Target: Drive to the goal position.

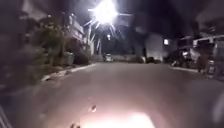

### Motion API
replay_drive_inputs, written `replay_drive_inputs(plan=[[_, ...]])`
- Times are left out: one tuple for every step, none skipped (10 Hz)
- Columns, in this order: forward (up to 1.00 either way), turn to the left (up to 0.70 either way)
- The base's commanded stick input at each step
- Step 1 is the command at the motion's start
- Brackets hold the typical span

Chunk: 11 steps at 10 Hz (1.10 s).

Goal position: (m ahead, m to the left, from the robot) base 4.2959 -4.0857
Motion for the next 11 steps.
replay_drive_inputs(plan=[[1.00, 0.00], [1.00, 0.00], [1.00, 0.00], [1.00, 0.00], [1.00, 0.00], [1.00, 0.00], [1.00, 0.00], [1.00, 0.00], [1.00, 0.00], [1.00, 0.00], [1.00, 0.00]])
